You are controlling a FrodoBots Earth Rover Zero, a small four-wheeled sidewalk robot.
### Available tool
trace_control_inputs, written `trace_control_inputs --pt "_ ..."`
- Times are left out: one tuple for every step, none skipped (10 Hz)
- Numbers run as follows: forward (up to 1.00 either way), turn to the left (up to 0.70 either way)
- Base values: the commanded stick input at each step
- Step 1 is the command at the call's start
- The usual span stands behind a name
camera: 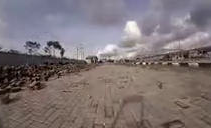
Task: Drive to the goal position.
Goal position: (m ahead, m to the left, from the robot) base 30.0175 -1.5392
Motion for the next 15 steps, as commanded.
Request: trace_control_inputs --pt "1.0 0.0" --pt "1.0 0.0" --pt "1.0 0.0" --pt "1.0 0.0" --pt "1.0 0.0" --pt "1.0 0.0" --pt "1.0 0.0" --pt "1.0 0.0" --pt "1.0 0.0" --pt "1.0 0.0" --pt "1.0 0.0" --pt "1.0 0.0" --pt "1.0 0.0" --pt "1.0 0.0" --pt "1.0 0.0"
